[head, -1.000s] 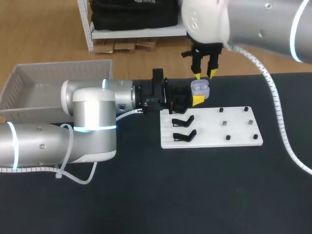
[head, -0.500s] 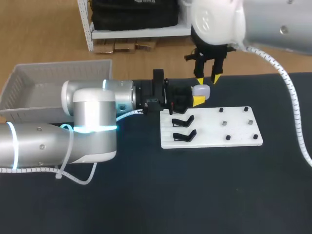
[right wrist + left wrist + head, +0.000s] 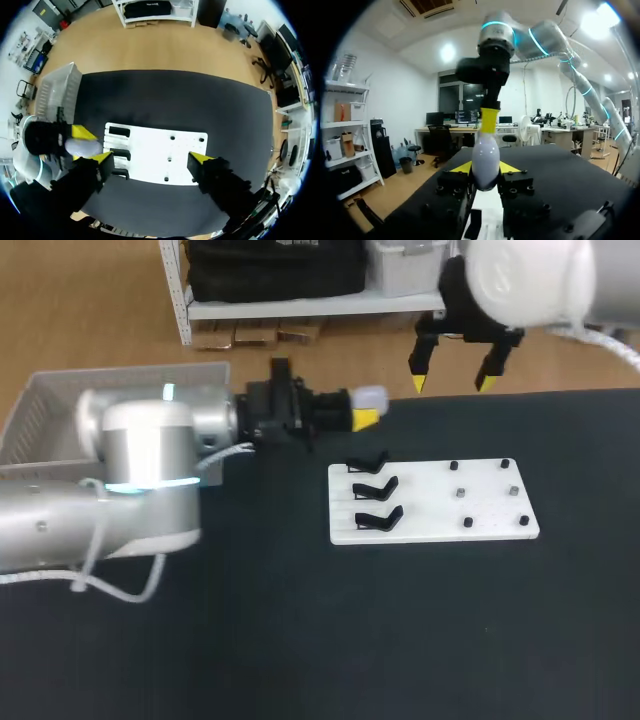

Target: Pick up each earbud case from the left stands, insert the matching earbuds, close the lid, and place the case in the box.

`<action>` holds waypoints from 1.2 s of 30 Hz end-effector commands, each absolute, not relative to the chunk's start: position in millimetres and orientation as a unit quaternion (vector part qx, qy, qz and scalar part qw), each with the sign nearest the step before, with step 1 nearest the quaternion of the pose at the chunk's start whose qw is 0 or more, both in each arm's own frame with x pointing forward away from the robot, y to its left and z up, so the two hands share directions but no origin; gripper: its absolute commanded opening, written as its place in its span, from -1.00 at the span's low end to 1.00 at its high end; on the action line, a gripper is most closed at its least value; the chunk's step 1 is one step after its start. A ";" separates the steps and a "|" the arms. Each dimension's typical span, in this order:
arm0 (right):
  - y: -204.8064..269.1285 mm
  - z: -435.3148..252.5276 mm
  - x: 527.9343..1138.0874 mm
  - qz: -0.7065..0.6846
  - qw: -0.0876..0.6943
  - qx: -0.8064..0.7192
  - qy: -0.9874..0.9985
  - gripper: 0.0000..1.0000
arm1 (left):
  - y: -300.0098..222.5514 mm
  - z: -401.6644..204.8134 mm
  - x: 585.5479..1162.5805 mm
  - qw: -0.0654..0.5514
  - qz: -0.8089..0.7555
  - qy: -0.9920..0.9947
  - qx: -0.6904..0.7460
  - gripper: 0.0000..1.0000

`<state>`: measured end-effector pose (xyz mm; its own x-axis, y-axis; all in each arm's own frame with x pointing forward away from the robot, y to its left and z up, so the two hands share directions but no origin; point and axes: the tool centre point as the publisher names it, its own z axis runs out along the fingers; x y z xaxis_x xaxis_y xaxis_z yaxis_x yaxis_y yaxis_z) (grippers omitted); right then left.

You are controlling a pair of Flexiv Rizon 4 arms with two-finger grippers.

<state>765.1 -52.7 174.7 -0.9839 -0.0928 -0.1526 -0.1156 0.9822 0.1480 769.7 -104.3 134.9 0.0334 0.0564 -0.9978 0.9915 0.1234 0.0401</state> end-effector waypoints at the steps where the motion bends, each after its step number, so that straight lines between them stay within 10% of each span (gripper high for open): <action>1: -56.9 173.6 757.1 0.088 0.158 -0.046 0.982 1.00 | -23.1 147.6 753.4 0.547 -0.418 0.552 0.470 -1.00; 15: -56.9 173.6 757.1 0.088 0.158 -0.046 0.982 1.00 | 156.4 147.9 792.1 0.579 -0.329 0.598 0.446 -1.00; 28: -56.9 173.6 757.1 0.088 0.158 -0.046 0.982 1.00 | 208.2 92.4 820.4 0.537 -0.280 0.689 0.398 -1.00; 30: -56.9 173.6 757.1 0.088 0.158 -0.046 0.982 1.00 | 208.3 89.2 821.6 0.537 -0.280 0.691 0.393 0.56; 31: -56.9 173.6 757.1 0.088 0.158 -0.046 0.982 1.00 | 208.8 87.2 822.3 0.539 -0.281 0.693 0.387 1.00; 36: -56.9 173.6 757.1 0.088 0.158 -0.046 0.982 1.00 | 217.5 82.4 822.3 0.535 -0.272 0.708 0.372 1.00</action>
